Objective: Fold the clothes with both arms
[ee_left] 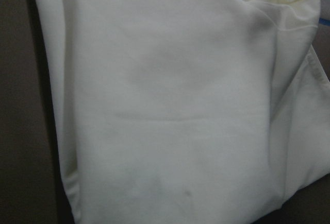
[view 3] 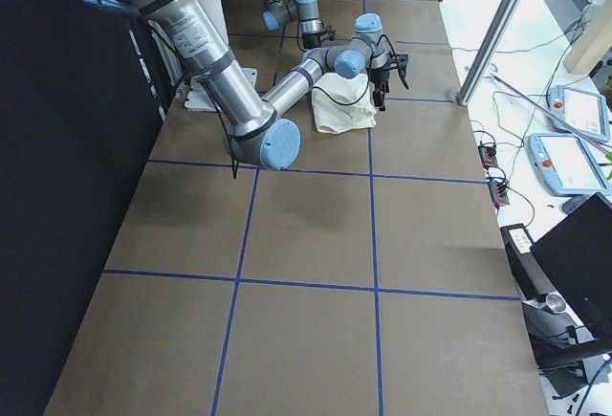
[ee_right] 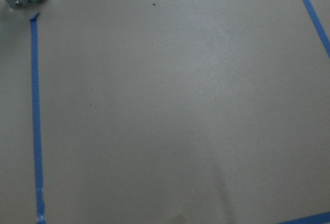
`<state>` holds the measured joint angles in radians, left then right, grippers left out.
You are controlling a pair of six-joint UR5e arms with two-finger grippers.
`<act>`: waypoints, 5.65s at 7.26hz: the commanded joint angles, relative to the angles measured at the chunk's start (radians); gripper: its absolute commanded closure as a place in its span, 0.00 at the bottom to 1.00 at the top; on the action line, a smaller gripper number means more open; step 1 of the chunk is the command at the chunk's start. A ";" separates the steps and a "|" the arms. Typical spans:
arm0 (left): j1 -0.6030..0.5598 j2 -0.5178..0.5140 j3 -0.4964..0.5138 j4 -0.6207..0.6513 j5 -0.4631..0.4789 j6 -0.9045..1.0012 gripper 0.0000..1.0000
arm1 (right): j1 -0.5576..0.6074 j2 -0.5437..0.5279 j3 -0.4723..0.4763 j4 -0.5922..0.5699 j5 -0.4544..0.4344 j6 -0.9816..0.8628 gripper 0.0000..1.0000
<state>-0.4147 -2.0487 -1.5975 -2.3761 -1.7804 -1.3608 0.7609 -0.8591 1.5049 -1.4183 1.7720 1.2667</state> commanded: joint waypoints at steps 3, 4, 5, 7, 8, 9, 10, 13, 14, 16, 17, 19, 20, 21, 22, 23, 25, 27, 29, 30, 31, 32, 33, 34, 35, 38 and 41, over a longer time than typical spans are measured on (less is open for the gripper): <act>-0.009 -0.001 -0.050 0.012 -0.007 0.009 0.00 | 0.000 -0.008 0.000 0.002 0.012 -0.003 0.00; -0.033 0.001 -0.065 0.014 -0.007 0.011 0.00 | 0.000 -0.009 0.009 0.001 0.014 -0.003 0.00; -0.085 0.001 -0.074 0.020 -0.019 0.035 0.00 | -0.023 -0.020 0.047 -0.007 0.020 0.000 0.00; -0.186 0.031 -0.126 0.075 -0.100 0.174 0.00 | -0.101 -0.044 0.110 -0.007 0.020 0.019 0.00; -0.208 0.042 -0.148 0.077 -0.100 0.186 0.00 | -0.136 -0.064 0.106 -0.004 0.012 0.010 0.00; -0.211 0.042 -0.150 0.077 -0.097 0.186 0.00 | -0.146 -0.072 0.097 -0.002 -0.005 -0.013 0.00; -0.213 0.042 -0.157 0.077 -0.094 0.186 0.00 | -0.155 -0.069 0.072 -0.002 -0.041 -0.095 0.00; -0.214 0.044 -0.170 0.078 -0.091 0.184 0.00 | -0.131 -0.069 -0.009 0.006 -0.088 -0.205 0.00; -0.214 0.044 -0.171 0.077 -0.091 0.184 0.00 | -0.115 -0.069 -0.027 0.006 -0.089 -0.217 0.00; -0.214 0.047 -0.171 0.078 -0.091 0.184 0.00 | -0.083 -0.069 -0.073 0.007 -0.123 -0.254 0.00; -0.214 0.048 -0.171 0.078 -0.091 0.184 0.00 | -0.063 -0.069 -0.080 0.007 -0.123 -0.271 0.00; -0.213 0.042 -0.173 0.151 -0.094 0.187 0.00 | 0.033 -0.064 -0.078 0.001 0.024 -0.273 0.00; -0.220 0.039 -0.197 0.257 -0.094 0.222 0.00 | 0.128 -0.078 -0.062 -0.010 0.206 -0.274 0.00; -0.261 0.038 -0.253 0.391 -0.096 0.379 0.00 | 0.193 -0.137 -0.014 -0.010 0.278 -0.347 0.00; -0.318 0.042 -0.321 0.540 -0.099 0.525 0.00 | 0.243 -0.209 0.061 -0.061 0.294 -0.471 0.00; -0.375 0.045 -0.373 0.669 -0.100 0.655 0.00 | 0.299 -0.268 0.159 -0.208 0.303 -0.626 0.00; -0.520 0.096 -0.404 0.828 -0.157 0.883 0.00 | 0.493 -0.352 0.247 -0.455 0.370 -1.036 0.00; -0.756 0.238 -0.398 0.831 -0.271 1.279 0.00 | 0.665 -0.525 0.247 -0.459 0.388 -1.319 0.00; -0.915 0.356 -0.362 0.831 -0.374 1.445 0.00 | 0.803 -0.717 0.261 -0.436 0.415 -1.515 0.00; -0.927 0.402 -0.317 0.834 -0.395 1.445 0.00 | 0.833 -0.806 0.256 -0.394 0.412 -1.518 0.00; -0.990 0.416 -0.245 0.818 -0.462 1.456 0.00 | 0.850 -0.837 0.256 -0.348 0.418 -1.515 0.00; -1.059 0.426 -0.234 0.831 -0.550 1.460 0.00 | 0.850 -0.865 0.273 -0.350 0.425 -1.506 0.00; -1.067 0.502 -0.237 0.807 -0.571 1.462 0.00 | 0.850 -0.874 0.276 -0.347 0.469 -1.471 0.00; -1.070 0.519 -0.248 0.790 -0.571 1.459 0.00 | 0.850 -0.873 0.281 -0.341 0.504 -1.402 0.00; -1.070 0.521 -0.240 0.793 -0.571 1.457 0.00 | 0.850 -0.873 0.303 -0.341 0.506 -1.387 0.00; -1.070 0.522 -0.233 0.798 -0.560 1.447 0.00 | 0.836 -0.865 0.394 -0.341 0.511 -1.290 0.00; -1.069 0.550 -0.228 0.799 -0.559 1.448 0.00 | 0.831 -0.867 0.397 -0.340 0.511 -1.297 0.00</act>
<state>-1.4840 -1.5168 -1.8288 -1.5773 -2.3407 0.0864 1.5934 -1.7246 1.9005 -1.7581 2.2826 -0.0303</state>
